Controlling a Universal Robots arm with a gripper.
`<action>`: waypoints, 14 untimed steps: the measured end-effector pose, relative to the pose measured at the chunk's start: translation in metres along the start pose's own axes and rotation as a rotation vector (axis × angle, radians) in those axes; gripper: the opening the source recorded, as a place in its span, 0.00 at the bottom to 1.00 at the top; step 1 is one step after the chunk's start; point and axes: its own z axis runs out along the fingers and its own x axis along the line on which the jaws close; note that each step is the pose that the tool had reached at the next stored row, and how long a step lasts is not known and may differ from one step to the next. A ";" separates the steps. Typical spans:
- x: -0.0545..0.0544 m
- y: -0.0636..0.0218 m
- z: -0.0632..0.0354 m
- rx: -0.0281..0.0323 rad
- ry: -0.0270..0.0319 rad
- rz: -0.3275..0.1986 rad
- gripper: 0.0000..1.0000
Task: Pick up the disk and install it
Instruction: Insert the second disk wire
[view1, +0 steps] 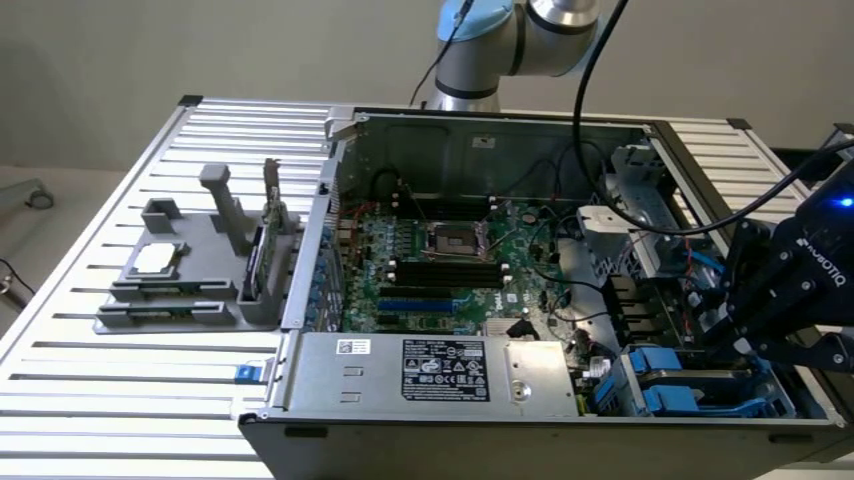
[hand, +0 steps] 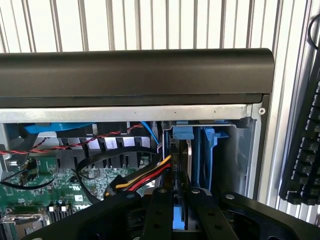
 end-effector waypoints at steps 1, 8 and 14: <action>0.000 0.0000 0.0000 0.0000 0.0000 0.000 0.16; 0.000 0.0008 0.0000 0.0001 0.0004 0.000 0.16; 0.000 0.0020 -0.0002 0.0000 0.0003 0.000 0.16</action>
